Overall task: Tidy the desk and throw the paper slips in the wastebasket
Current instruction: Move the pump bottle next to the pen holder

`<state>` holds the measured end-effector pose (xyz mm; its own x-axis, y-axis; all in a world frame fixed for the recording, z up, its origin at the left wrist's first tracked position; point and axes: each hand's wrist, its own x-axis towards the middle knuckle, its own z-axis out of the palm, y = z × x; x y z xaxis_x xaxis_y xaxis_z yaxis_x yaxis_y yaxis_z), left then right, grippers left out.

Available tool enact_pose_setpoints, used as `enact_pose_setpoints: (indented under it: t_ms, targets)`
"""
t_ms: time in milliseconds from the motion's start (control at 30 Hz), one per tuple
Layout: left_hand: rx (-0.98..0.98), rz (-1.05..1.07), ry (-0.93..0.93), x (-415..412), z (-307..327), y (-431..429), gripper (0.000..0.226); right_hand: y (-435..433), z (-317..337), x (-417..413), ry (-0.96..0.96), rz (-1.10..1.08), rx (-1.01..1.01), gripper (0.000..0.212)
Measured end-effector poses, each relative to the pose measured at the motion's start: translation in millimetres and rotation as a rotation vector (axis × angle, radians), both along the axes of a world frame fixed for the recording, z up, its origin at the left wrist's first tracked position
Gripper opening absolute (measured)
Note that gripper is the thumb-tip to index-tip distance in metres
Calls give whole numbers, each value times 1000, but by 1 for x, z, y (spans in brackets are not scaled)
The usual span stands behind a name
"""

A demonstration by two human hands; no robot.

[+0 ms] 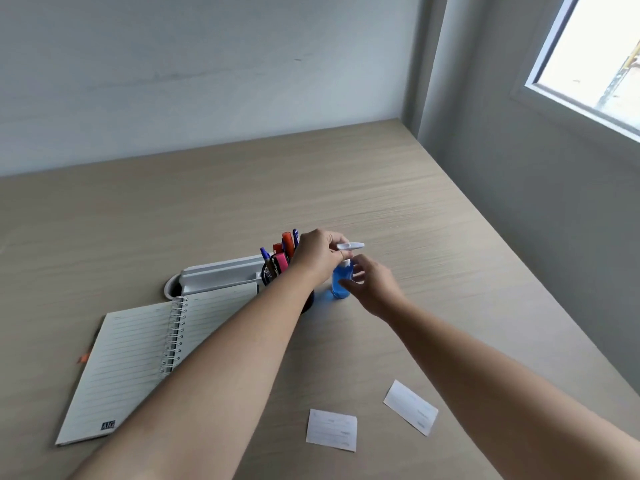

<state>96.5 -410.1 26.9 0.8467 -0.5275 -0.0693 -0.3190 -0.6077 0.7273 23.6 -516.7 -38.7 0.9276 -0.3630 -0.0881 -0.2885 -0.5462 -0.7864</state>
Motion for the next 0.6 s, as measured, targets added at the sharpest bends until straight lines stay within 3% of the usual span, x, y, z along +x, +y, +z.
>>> enact_pose_setpoints:
  t_ms: [133, 200, 300, 367, 433, 533, 600]
  targets:
    - [-7, -5, 1, -5, 3, 11, 32, -3, 6, -9, 45, -26, 41, 46]
    - [-5, -18, -133, -17, 7, 22, 39, -10, 11, -23, 24, -22, 32, 42]
    - [-70, 0, -358, -52, 7, 45, 26, -25, 18, -58, 1, 103, -84, 27]
    - [-63, 31, -334, -79, -3, 61, 19, -33, 21, -84, 75, 245, -157, 27]
    - [67, 76, -187, -108, -17, 74, 25, -35, 22, -109, 196, 370, -208, 38]
    - [510, 157, 74, -145, -43, 89, 71, -27, 16, -137, 398, 539, -353, 70]
    - [751, 145, 145, -169, -58, 96, 96, -20, 10, -150, 506, 642, -479, 90]
